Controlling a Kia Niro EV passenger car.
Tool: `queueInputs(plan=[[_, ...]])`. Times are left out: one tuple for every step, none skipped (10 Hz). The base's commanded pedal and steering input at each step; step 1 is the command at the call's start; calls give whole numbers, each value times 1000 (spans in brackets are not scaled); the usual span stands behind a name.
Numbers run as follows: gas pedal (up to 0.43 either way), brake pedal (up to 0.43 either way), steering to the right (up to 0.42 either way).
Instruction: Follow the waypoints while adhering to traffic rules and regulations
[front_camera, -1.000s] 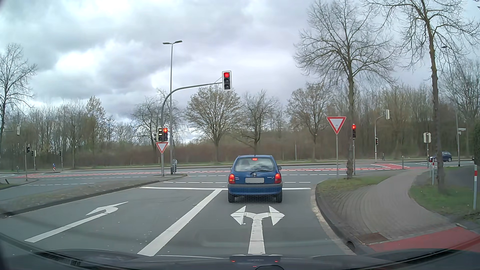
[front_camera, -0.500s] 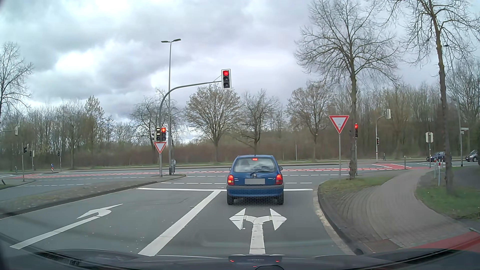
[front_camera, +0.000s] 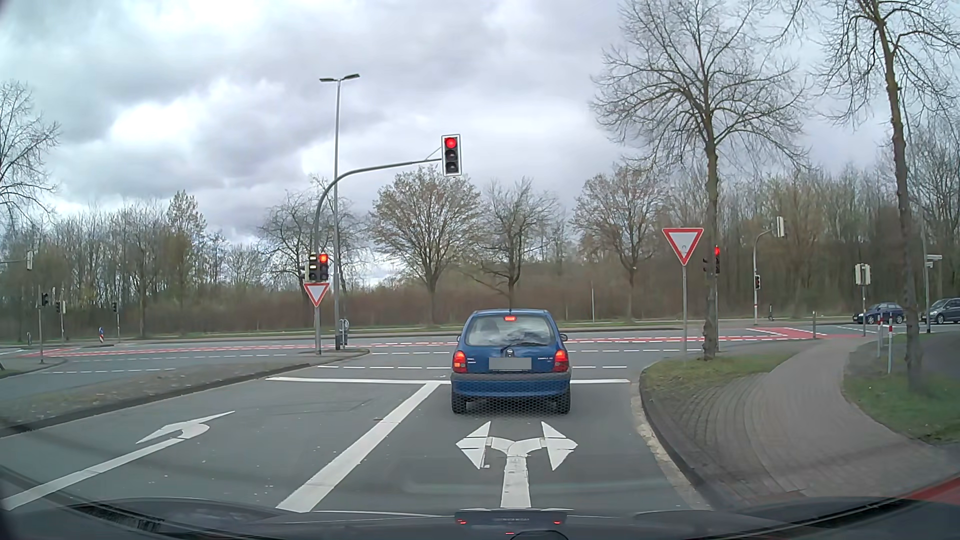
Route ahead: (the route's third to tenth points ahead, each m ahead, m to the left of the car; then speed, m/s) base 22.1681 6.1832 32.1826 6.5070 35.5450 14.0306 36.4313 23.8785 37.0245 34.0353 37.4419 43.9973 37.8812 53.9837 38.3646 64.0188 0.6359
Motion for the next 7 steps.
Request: queueInputs(plan=[[0,140,5],[0,146,5],[0,146,5],[0,152,5],[0,159,5],[0,165,5],[0,165,5]])
